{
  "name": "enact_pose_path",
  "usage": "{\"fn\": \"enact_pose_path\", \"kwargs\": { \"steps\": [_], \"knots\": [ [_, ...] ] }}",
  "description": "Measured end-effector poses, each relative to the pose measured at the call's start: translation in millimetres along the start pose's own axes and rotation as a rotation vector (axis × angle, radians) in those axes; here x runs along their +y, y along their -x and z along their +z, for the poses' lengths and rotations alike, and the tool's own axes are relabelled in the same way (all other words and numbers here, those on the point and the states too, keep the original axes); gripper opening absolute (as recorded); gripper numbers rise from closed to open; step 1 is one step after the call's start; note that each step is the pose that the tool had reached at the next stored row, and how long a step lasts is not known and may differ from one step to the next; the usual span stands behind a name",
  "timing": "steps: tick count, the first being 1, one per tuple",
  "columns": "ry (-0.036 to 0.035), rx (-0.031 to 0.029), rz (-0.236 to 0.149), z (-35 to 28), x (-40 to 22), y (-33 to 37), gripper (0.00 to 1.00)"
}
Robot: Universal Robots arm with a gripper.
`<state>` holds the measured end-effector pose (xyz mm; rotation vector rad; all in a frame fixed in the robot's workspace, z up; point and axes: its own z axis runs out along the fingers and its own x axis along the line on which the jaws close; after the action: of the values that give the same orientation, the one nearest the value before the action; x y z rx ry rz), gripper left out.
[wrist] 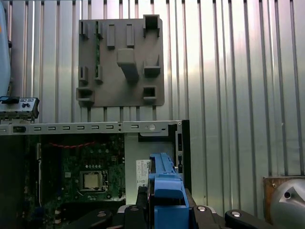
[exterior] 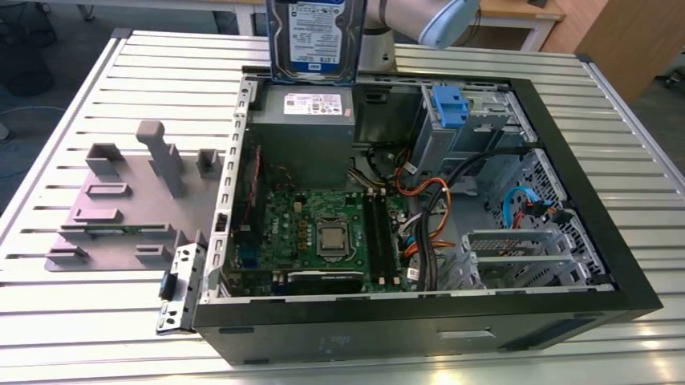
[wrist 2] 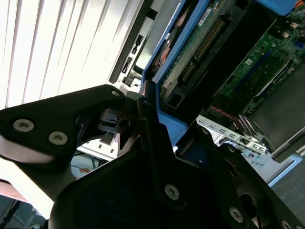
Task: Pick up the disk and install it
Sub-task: 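Pick up the disk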
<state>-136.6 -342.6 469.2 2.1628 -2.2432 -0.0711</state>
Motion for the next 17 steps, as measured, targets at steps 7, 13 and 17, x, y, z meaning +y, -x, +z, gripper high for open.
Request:
{"fn": "enact_pose_path", "kwargs": {
  "steps": [7, 13, 17],
  "knots": [
    [0.0002, 0.0001, 0.0, -0.5, -9.0, 0.4, 0.37],
    [0.0004, 0.0001, 0.0, -0.9, -16.7, 0.6, 0.37],
    [0.0005, 0.0001, 0.0, -1.1, -21.9, 0.8, 0.37]
  ]
}}
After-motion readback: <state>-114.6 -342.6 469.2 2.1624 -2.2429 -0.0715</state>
